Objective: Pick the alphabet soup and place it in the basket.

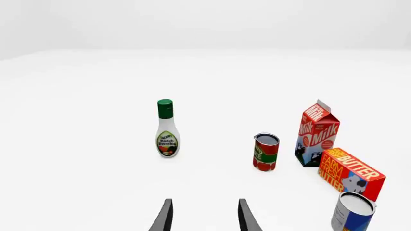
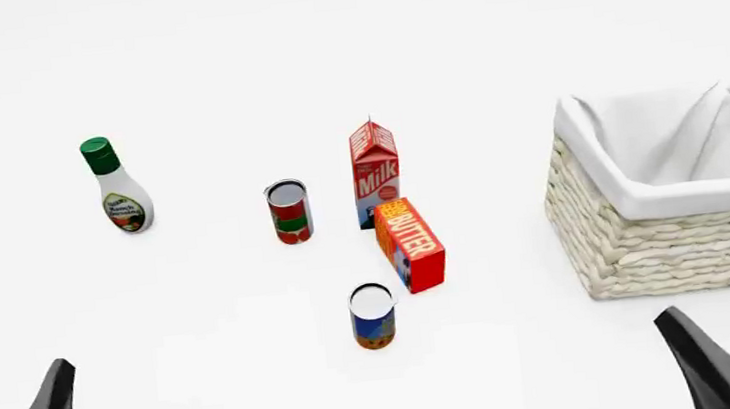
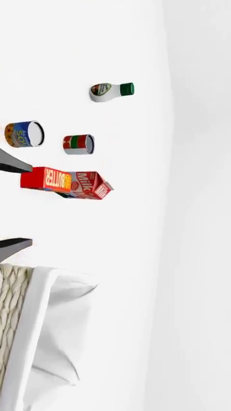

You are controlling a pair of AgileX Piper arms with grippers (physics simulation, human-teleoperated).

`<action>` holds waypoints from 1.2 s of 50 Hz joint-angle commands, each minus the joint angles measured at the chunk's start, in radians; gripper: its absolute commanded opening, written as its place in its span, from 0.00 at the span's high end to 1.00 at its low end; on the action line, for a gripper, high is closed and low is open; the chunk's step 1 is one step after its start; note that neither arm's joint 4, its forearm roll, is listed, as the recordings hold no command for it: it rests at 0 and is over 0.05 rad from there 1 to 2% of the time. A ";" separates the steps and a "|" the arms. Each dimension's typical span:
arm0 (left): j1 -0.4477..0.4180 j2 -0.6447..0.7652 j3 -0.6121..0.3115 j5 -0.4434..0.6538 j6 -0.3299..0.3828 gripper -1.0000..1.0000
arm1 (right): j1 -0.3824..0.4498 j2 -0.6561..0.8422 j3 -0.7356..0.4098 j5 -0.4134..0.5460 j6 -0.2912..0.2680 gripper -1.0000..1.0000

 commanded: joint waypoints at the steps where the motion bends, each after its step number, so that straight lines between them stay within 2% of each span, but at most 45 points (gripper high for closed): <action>1: 0.000 0.000 0.000 0.000 0.000 0.00 | 0.087 0.002 -0.021 0.013 -0.013 0.00; 9: 0.000 0.000 0.000 0.000 0.000 0.00 | 0.170 0.056 -0.044 -0.025 -0.039 0.00; 19: 0.000 0.000 0.000 0.000 0.000 0.00 | 0.259 0.255 -0.046 -0.211 -0.057 0.00; 27: 0.000 0.000 0.000 0.000 0.000 0.00 | 0.305 0.359 -0.059 -0.297 -0.066 0.00; 29: 0.000 0.000 0.000 0.000 0.000 0.00 | 0.325 0.404 -0.068 -0.330 -0.073 0.00; 30: 0.000 0.000 0.000 0.000 0.000 0.00 | 0.354 0.474 -0.081 -0.381 -0.085 0.00; 37: 0.000 0.000 0.000 0.000 0.000 0.00 | 0.395 0.584 -0.107 -0.464 -0.093 0.00; 38: 0.000 0.000 0.000 0.000 0.000 0.00 | 0.487 0.876 -0.168 -0.636 -0.110 0.00; 60: 0.000 0.000 0.000 0.000 0.000 0.00 | 0.537 1.103 -0.225 -0.748 -0.111 0.00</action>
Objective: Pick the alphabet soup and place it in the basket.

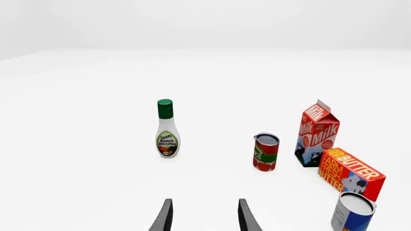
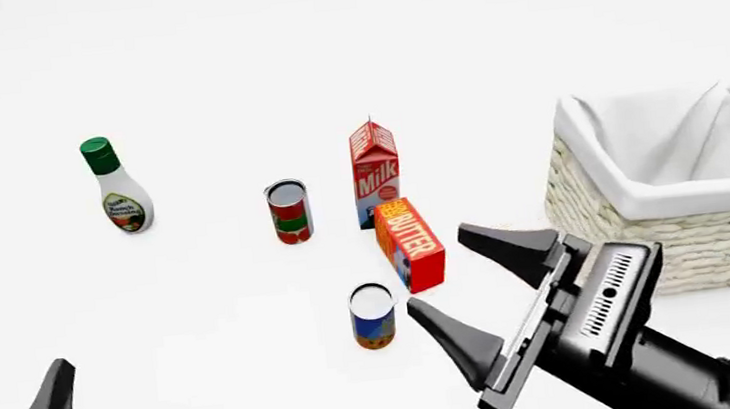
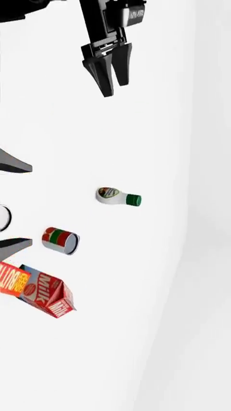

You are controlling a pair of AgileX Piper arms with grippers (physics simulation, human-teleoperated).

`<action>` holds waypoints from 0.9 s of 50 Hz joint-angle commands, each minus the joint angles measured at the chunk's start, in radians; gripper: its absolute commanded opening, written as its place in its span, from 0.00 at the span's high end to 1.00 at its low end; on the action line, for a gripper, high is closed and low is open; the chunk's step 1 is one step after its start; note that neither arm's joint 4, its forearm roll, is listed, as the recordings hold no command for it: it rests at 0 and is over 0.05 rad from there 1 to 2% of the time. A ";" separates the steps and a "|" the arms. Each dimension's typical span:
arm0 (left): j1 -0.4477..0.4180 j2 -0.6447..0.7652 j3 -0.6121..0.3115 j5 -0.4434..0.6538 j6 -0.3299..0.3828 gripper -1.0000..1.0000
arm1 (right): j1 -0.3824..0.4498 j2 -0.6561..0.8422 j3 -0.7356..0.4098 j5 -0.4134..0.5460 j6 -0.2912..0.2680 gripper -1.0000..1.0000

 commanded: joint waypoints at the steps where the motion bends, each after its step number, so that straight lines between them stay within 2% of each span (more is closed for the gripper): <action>1: 0.000 0.000 0.000 0.000 0.000 0.00 | 0.037 0.161 -0.037 -0.086 -0.002 0.00; 23: 0.000 0.000 0.000 0.000 0.000 0.00 | 0.019 0.340 -0.056 -0.193 0.017 0.00; 45: 0.000 0.000 0.000 0.000 0.000 0.00 | -0.045 0.381 -0.029 -0.246 0.040 0.00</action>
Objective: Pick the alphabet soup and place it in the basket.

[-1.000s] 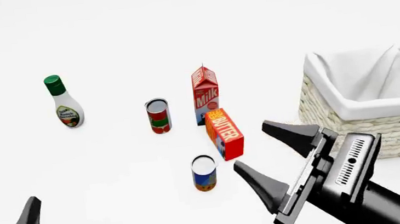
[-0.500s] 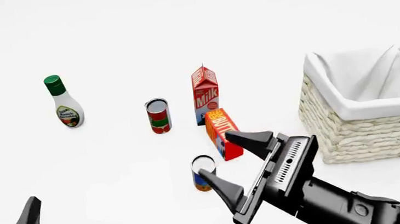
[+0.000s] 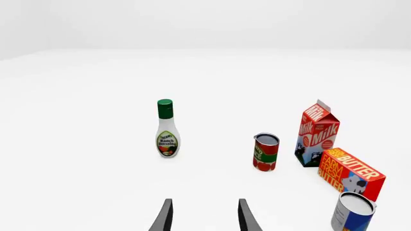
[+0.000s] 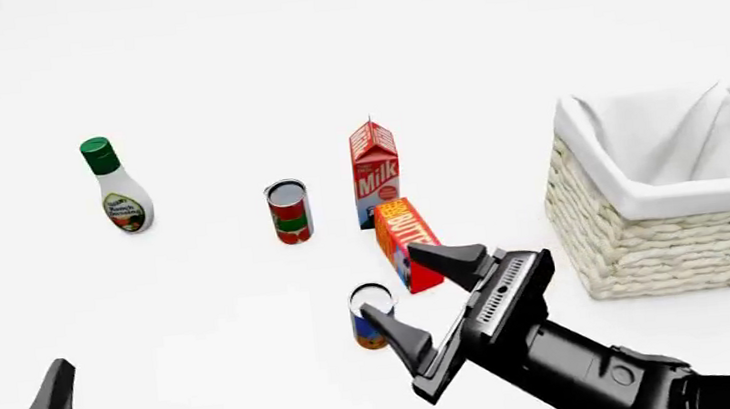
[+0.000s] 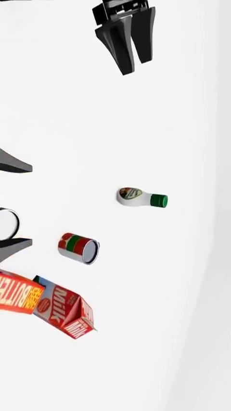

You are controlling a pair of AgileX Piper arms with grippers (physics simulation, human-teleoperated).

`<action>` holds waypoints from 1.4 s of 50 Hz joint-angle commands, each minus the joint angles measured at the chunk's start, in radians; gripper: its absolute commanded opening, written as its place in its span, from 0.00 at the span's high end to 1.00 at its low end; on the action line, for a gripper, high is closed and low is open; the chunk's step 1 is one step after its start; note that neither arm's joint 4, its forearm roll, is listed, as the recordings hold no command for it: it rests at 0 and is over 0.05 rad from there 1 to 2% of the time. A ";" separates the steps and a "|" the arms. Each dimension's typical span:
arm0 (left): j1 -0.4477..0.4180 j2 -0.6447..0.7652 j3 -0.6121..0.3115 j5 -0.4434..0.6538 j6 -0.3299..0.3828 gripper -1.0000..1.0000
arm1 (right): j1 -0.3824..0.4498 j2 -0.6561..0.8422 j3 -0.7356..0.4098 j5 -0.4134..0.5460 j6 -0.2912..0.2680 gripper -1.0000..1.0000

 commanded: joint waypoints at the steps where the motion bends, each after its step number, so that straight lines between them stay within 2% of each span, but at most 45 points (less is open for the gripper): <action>1: 0.000 0.000 0.000 0.000 0.000 0.00 | -0.030 0.037 0.012 -0.037 0.012 0.00; 52: 0.000 0.000 0.000 0.000 0.000 0.00 | -0.086 0.268 -0.029 -0.175 0.064 0.00; 70: 0.000 0.000 0.000 0.000 0.000 0.00 | -0.105 0.329 -0.055 -0.190 0.073 0.00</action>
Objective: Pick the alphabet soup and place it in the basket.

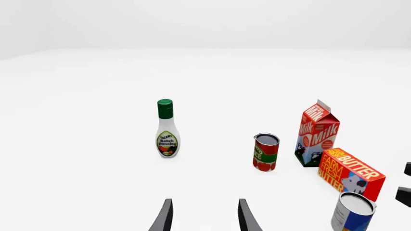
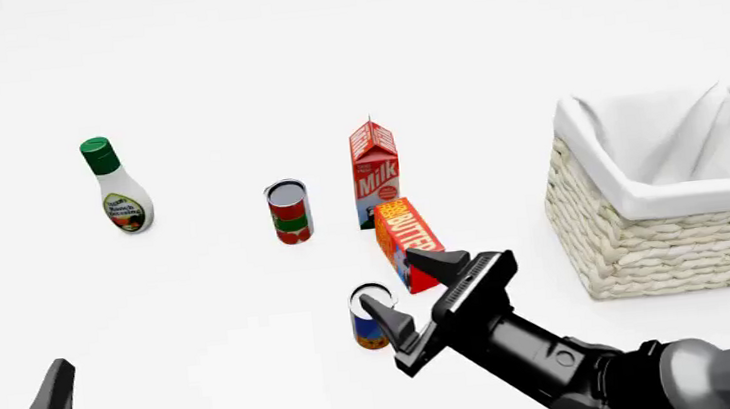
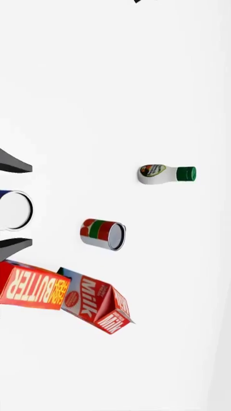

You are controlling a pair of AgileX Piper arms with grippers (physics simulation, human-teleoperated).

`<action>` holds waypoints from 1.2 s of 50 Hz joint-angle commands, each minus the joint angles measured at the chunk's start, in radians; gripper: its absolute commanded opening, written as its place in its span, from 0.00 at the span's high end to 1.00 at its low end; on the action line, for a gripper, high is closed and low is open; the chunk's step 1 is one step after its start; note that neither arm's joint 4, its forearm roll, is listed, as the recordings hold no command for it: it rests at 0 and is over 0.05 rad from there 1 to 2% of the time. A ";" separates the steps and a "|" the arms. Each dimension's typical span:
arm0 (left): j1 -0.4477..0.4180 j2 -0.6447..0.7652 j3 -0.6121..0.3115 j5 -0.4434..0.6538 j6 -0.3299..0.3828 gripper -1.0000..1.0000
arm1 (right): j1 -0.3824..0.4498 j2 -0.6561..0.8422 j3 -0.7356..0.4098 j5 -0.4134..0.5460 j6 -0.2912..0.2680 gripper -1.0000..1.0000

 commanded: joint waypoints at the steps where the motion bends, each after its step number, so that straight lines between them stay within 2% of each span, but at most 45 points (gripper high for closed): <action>1: 0.000 0.000 0.000 0.000 0.000 0.00 | -0.013 0.041 -0.014 -0.014 0.006 0.00; 60: 0.000 0.000 0.000 0.000 0.000 0.00 | -0.031 0.269 -0.096 -0.094 0.037 0.00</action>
